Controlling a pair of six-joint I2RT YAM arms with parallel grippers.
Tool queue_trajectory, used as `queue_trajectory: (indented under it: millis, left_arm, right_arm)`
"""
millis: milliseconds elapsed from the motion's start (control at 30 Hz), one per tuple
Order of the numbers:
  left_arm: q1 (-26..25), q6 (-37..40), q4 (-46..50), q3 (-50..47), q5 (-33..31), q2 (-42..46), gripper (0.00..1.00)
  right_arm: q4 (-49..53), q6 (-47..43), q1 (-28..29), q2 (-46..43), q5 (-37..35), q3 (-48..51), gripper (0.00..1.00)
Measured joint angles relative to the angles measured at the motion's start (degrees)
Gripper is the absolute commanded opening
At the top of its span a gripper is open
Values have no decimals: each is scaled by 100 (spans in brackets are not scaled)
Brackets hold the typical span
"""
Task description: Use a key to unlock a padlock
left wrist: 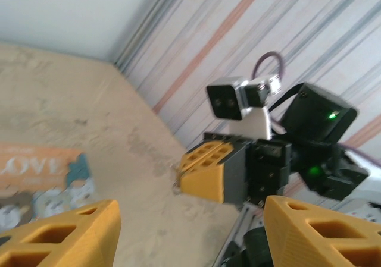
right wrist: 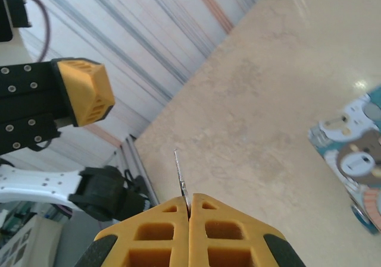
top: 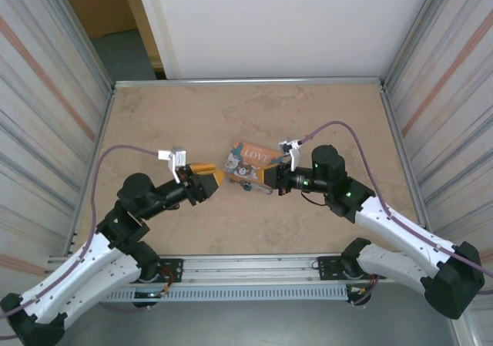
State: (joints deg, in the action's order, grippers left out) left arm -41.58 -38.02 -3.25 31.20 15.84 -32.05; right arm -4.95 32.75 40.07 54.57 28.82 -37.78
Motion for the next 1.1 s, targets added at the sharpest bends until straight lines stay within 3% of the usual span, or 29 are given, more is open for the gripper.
queue_trajectory:
  millis: [167,367,733,1100]
  left_arm:
    - [0,48,776,-546,-313,284,71]
    - [0,79,1067,-994,-391,-20,75]
    - [-4,96,24,-1161,-352,-1759,78]
    - [-17,223,-855,-1075,-326,-3042,77]
  right_arm:
    - [-83,39,-236,378,-52,258,0]
    - [-378,391,-592,1154,42,437,0]
    - [-1152,715,-973,2326,267,455,0]
    - [-1526,717,-1086,2911,295,452,0]
